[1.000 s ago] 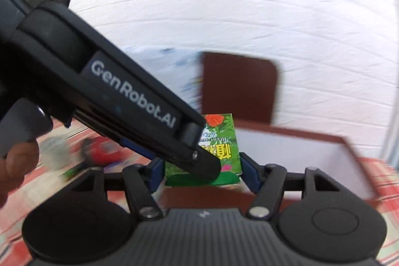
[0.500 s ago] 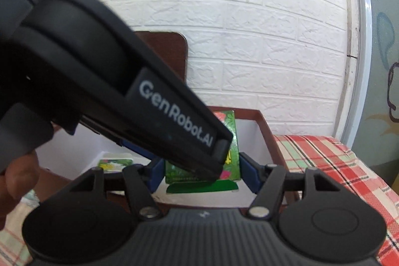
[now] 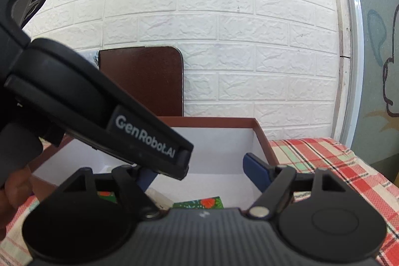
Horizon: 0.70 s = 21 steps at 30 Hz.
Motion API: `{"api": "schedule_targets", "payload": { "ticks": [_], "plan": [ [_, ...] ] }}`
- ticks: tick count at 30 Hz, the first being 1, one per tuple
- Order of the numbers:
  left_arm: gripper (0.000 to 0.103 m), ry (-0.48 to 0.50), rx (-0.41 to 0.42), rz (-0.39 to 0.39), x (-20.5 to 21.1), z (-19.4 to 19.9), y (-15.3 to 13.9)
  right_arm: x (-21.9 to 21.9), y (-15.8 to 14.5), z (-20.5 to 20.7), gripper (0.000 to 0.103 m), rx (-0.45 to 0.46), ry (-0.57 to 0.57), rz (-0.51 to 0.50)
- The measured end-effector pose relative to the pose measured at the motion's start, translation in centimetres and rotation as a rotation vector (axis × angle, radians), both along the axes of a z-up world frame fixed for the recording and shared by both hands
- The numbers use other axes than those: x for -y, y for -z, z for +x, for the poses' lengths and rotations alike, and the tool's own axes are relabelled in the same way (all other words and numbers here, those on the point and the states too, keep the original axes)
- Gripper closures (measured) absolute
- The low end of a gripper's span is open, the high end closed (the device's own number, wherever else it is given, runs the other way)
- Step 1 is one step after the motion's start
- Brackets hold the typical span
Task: Organize objects
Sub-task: 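Lower the second green box into the brown box and release it, then move the left gripper to the clear tape roll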
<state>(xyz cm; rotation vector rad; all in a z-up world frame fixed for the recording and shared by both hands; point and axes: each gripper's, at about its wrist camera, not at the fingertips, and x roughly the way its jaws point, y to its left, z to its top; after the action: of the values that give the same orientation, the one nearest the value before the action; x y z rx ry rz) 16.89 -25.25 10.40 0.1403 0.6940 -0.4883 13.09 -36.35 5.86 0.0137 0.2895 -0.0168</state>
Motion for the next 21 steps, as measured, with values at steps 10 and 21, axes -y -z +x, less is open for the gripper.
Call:
{"api": "schedule_targets", "payload": {
  "ticks": [10,21],
  "plan": [
    [0.045,-0.023,0.039,0.01,-1.9,-3.4,-1.3,0.1,-1.5,-3.5,0.024,0.006,-0.005,0.04],
    [0.045,-0.114,0.057,-0.007,-7.3,-5.8,-1.7,-2.9,-1.5,-6.3,0.023,-0.052,-0.033,0.048]
  ]
}}
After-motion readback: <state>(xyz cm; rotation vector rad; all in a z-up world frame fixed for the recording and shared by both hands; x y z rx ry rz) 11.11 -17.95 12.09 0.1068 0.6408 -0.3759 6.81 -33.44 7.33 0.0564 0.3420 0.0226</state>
